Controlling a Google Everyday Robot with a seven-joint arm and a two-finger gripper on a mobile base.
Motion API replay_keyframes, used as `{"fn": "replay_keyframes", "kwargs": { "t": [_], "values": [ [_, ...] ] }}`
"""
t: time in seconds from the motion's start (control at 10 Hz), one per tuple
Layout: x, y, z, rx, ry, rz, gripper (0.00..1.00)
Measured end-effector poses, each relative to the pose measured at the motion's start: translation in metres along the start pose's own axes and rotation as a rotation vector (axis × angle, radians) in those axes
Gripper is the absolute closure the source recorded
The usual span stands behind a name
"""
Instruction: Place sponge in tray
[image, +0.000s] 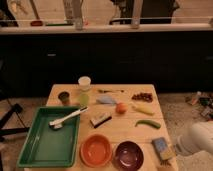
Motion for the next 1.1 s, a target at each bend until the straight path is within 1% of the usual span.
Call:
{"fn": "replay_keyframes", "kwargs": {
  "t": [0.1, 0.3, 0.7, 1.1],
  "values": [
    [-0.005, 0.008, 0.004, 0.015, 0.002, -0.002, 0.32],
    [-0.005, 0.011, 0.011, 0.036, -0.001, 0.012, 0.32],
    [-0.003, 0.008, 0.026, 0.039, -0.001, 0.040, 0.32],
    [-0.003, 0.007, 0.036, 0.037, 0.018, 0.045, 0.32]
  ]
}}
